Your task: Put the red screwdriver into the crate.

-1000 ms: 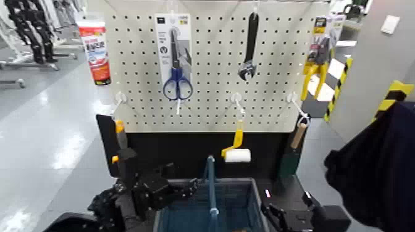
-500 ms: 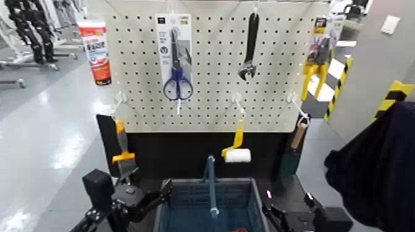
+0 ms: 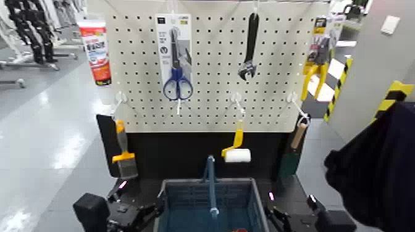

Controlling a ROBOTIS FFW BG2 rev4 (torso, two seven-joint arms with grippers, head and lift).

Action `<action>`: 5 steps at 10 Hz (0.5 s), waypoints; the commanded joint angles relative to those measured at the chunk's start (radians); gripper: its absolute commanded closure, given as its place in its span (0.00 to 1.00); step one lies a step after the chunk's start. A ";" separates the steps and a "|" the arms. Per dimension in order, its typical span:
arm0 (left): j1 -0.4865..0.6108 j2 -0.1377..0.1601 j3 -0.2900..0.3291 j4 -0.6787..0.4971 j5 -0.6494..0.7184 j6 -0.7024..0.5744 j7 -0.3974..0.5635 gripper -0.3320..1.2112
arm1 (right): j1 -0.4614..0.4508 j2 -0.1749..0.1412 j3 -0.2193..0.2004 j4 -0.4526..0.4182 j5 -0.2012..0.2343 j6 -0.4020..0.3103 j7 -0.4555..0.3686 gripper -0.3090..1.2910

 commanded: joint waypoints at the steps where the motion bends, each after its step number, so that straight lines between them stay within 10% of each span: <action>1: 0.053 0.001 -0.008 -0.020 -0.004 -0.035 0.055 0.28 | 0.015 0.005 -0.003 -0.003 0.006 -0.014 0.000 0.28; 5: 0.110 0.004 0.000 -0.061 -0.036 -0.060 0.118 0.28 | 0.032 0.011 -0.005 -0.004 0.015 -0.017 0.000 0.28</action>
